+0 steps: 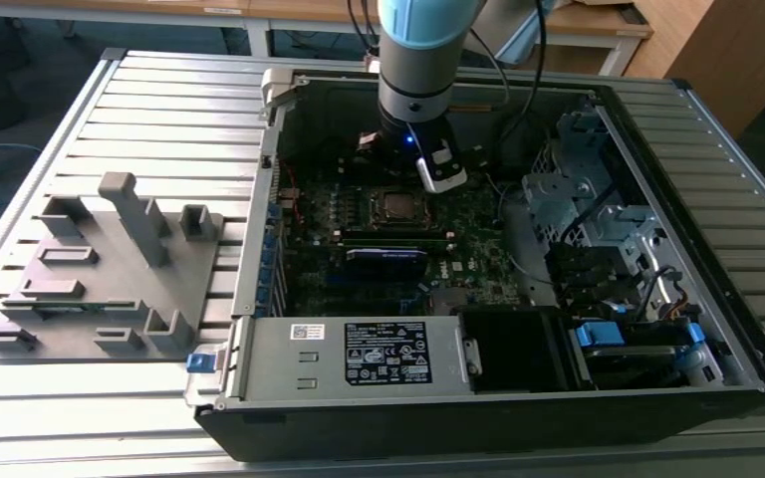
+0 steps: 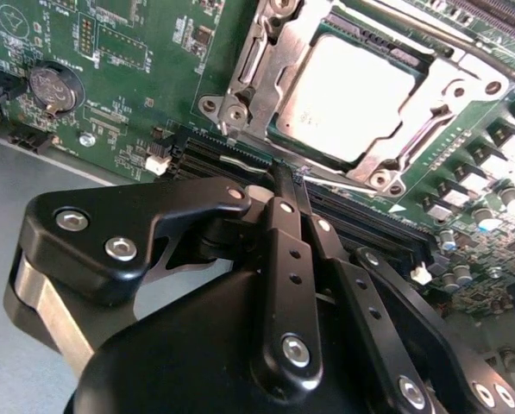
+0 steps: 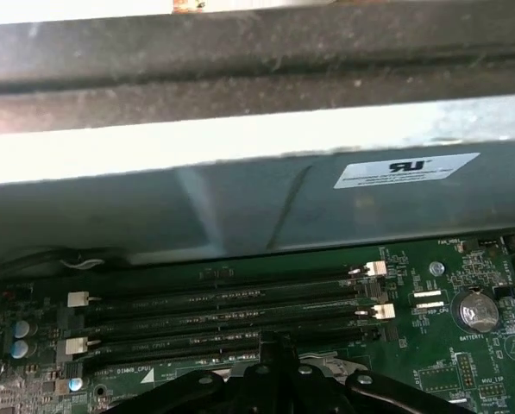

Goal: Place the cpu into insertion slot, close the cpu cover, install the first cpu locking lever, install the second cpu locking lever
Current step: 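Install the first cpu locking lever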

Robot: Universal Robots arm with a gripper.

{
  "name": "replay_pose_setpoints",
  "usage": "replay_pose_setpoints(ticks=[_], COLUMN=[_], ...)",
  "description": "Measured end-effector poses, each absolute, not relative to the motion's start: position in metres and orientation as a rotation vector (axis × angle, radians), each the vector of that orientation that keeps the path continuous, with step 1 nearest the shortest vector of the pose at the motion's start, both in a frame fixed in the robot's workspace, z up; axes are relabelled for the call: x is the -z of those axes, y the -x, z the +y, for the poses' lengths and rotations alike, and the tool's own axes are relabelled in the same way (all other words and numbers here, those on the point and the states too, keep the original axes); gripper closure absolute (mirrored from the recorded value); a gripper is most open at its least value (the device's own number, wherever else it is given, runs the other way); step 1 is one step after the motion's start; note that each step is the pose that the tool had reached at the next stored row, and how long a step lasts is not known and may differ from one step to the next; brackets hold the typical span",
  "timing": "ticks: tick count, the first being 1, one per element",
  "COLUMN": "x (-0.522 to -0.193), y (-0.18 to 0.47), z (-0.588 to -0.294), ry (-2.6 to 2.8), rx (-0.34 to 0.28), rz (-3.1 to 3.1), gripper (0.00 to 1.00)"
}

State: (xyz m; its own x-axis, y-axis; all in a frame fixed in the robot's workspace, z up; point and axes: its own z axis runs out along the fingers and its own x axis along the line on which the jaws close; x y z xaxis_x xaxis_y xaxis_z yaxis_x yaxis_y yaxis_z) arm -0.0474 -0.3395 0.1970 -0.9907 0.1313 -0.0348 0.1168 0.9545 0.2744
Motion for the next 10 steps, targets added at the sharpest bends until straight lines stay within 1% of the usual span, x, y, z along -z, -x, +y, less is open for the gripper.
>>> replay_pose_setpoints(ticks=[10], x=[-0.1947], y=[0.0500], z=[-0.3395], ry=[-0.183], rx=[-0.422], rz=[3.006], gripper=[0.90])
